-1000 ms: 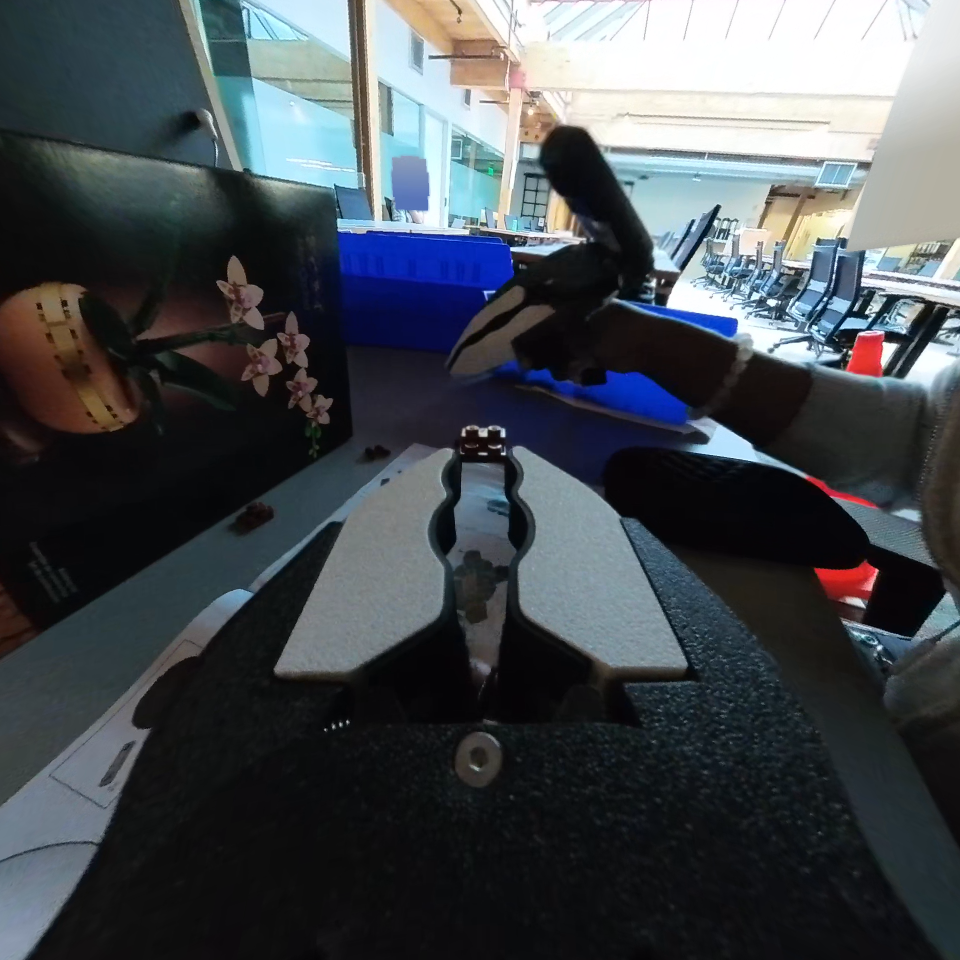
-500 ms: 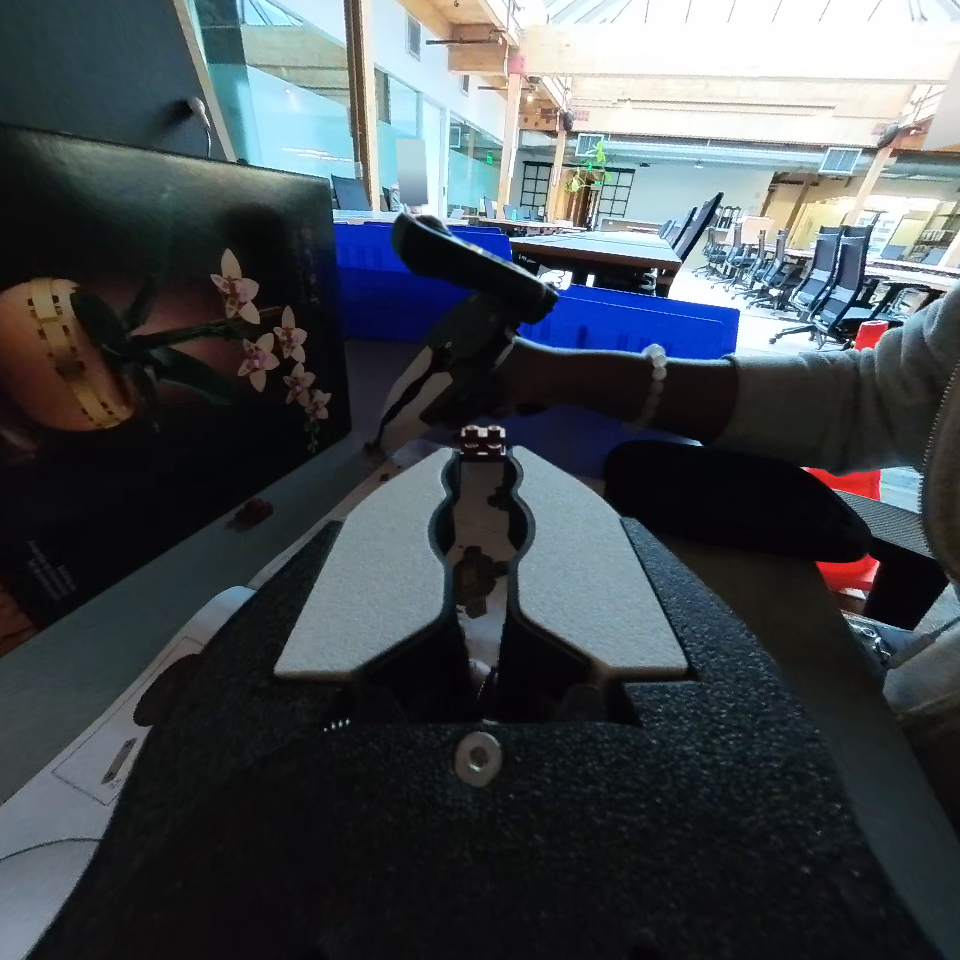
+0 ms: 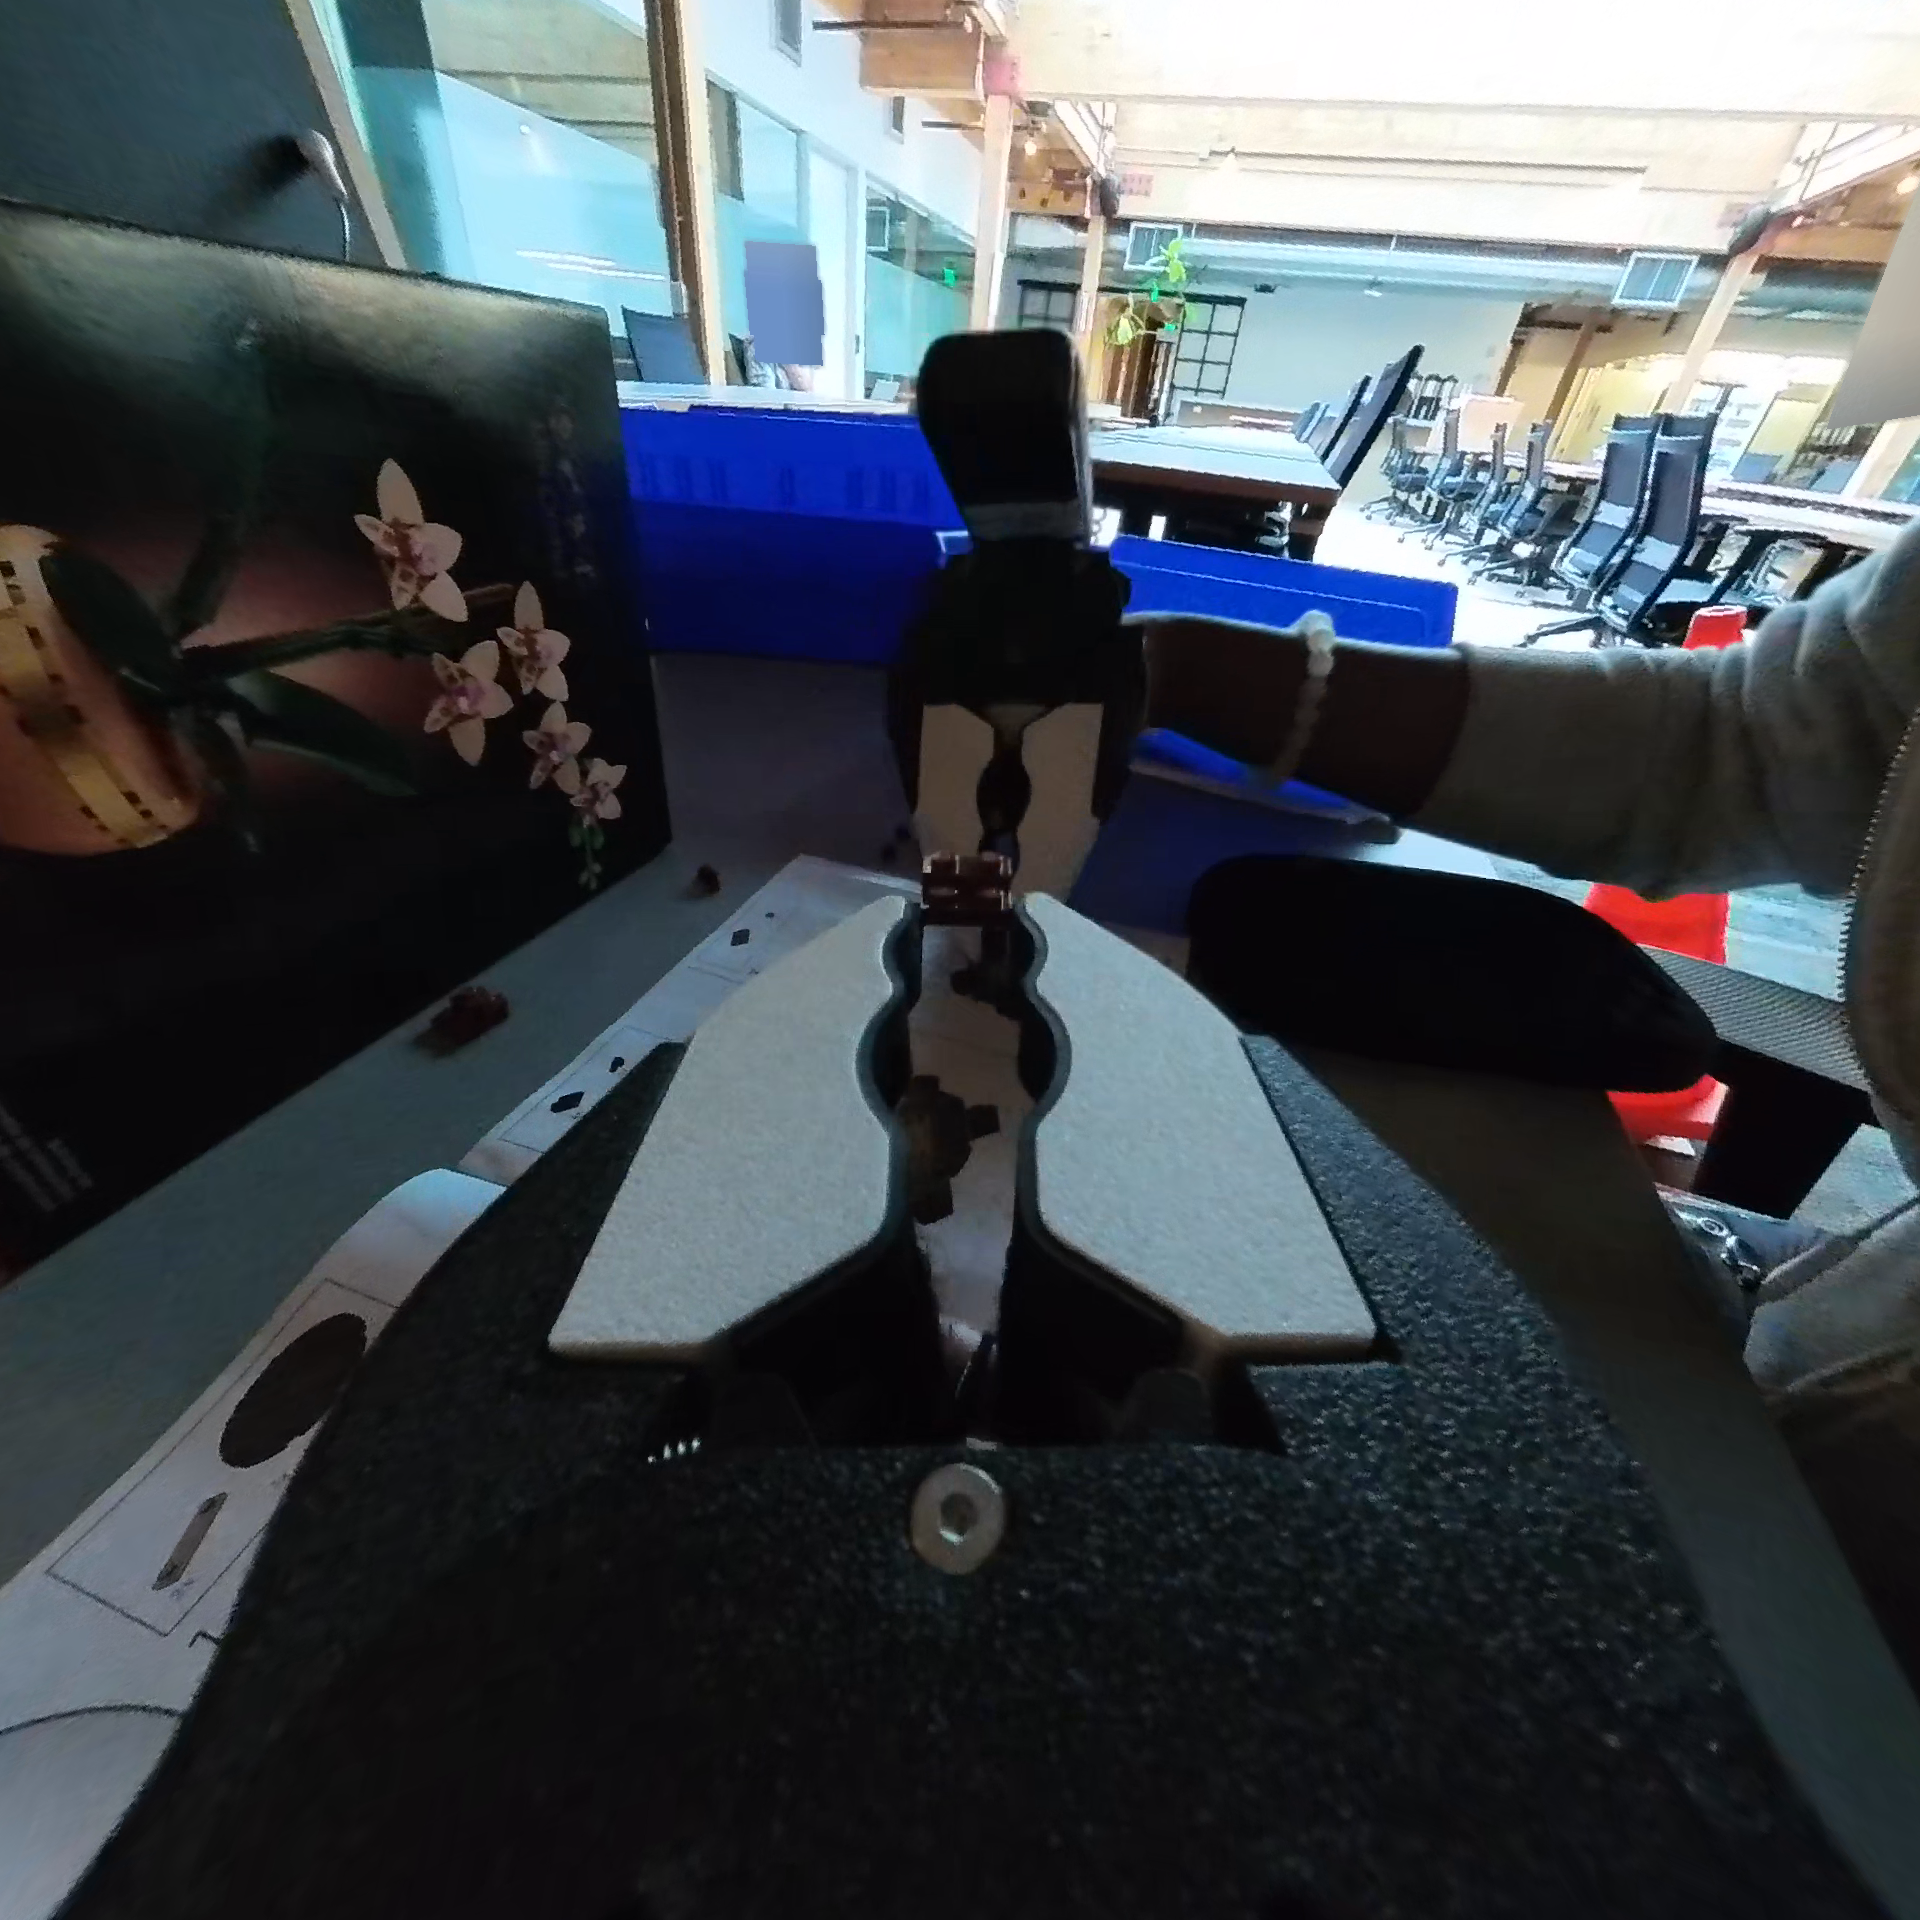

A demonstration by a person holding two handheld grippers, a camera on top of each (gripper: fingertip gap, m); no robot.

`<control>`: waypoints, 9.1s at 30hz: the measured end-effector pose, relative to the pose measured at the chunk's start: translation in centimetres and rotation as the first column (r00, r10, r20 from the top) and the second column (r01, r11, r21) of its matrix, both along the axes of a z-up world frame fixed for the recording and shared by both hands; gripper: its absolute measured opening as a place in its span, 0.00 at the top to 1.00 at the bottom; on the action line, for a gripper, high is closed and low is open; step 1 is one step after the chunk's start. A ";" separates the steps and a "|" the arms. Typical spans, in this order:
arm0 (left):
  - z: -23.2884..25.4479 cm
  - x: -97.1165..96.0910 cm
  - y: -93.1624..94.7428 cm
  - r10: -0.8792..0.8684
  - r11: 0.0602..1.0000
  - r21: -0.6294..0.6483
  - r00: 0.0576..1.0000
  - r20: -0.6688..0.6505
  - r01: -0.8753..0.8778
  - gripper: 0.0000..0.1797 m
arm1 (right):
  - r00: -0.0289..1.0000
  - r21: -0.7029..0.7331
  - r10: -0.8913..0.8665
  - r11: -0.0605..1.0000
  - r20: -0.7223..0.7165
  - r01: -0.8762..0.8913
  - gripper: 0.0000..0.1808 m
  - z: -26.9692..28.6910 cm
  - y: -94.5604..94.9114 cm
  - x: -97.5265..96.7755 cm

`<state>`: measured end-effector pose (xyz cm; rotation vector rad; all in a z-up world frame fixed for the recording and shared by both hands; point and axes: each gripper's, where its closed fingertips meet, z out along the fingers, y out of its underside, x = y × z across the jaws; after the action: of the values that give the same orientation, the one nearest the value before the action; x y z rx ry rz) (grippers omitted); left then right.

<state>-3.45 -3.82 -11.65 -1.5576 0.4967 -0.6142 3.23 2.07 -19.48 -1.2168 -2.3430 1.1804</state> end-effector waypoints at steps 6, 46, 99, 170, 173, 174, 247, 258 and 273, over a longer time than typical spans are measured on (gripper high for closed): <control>-0.2 -0.1 0.0 -0.003 1.000 -0.013 1.000 0.007 0.003 0.92 | 0.994 0.107 0.093 0.989 0.057 -0.098 0.98 -1.5 0.1 0.0; 0.1 0.0 0.1 0.002 1.000 -0.027 0.999 0.039 -0.001 0.92 | 0.691 0.286 -0.716 0.687 0.103 0.668 0.97 -2.5 0.9 -0.6; -0.7 0.0 0.2 0.004 0.999 -0.052 1.000 0.006 -0.003 0.92 | 0.979 0.173 -0.167 0.967 -0.115 0.185 0.89 -1.9 5.1 -1.2; -0.2 2.1 -0.7 -0.072 0.991 0.100 0.989 -0.130 0.085 0.92 | 0.981 0.152 0.089 0.986 -0.175 -0.063 0.93 7.9 -5.9 -4.5; -0.1 2.2 -0.8 -0.076 0.991 0.100 0.989 -0.126 0.088 0.92 | 0.984 0.164 0.087 0.985 -0.157 -0.061 0.93 7.5 -5.6 -4.5; -0.2 2.2 -0.8 -0.074 0.992 0.096 0.988 -0.132 0.087 0.92 | 0.983 0.155 0.091 0.986 -0.159 -0.066 0.93 7.6 -5.8 -4.5; -5.5 1.5 0.5 0.019 0.997 -0.058 0.876 -0.482 -0.053 0.92 | 0.831 0.319 -0.537 0.820 0.145 0.475 0.88 -1.2 -9.1 8.0; -5.5 1.4 0.6 0.014 0.997 -0.063 0.878 -0.479 -0.050 0.92 | 0.863 0.304 -0.505 0.826 0.020 0.476 0.92 -0.2 -5.4 4.7; -5.4 1.2 0.5 0.014 0.996 -0.072 0.892 -0.451 -0.052 0.92 | 0.894 0.336 -0.446 0.851 0.052 0.405 0.80 -1.7 1.5 2.2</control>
<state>-2.26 -3.27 -17.03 -1.7905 0.7995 -0.2412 5.42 3.55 -21.15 -1.6135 -2.0742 0.5677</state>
